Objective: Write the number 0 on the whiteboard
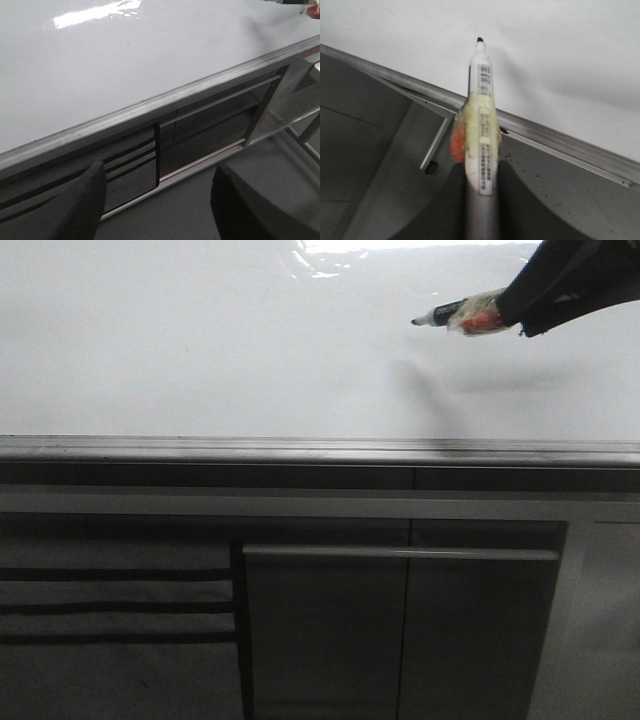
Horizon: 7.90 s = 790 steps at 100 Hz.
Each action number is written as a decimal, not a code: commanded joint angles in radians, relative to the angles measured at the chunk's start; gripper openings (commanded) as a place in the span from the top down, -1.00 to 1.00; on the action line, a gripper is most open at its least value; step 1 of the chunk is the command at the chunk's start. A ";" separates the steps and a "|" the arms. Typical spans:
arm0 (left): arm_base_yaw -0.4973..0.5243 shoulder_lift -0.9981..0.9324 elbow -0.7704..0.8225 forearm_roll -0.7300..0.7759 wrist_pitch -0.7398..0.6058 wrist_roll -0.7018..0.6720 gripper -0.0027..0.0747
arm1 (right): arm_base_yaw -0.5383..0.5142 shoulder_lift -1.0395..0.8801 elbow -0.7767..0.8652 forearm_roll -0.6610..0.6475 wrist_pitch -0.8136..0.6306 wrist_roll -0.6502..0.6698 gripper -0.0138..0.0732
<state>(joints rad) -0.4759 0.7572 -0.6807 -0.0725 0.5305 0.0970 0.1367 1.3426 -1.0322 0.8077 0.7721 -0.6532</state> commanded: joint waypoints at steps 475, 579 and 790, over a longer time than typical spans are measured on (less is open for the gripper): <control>0.122 0.604 -0.306 -0.217 -0.323 0.318 0.08 | 0.049 -0.420 -0.013 -0.427 0.228 -0.059 -0.05; 0.239 -0.407 0.324 -0.382 -0.321 0.274 0.98 | -0.127 -0.953 0.543 -0.516 -0.345 0.448 0.85; 0.286 -0.788 0.699 0.086 -0.552 -0.105 0.98 | -0.128 -1.374 1.059 -0.545 -0.887 0.444 0.85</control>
<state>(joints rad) -0.1814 -0.0048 -0.0062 0.0147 0.0596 0.0000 0.0151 0.0087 -0.0152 0.2704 0.0272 -0.2083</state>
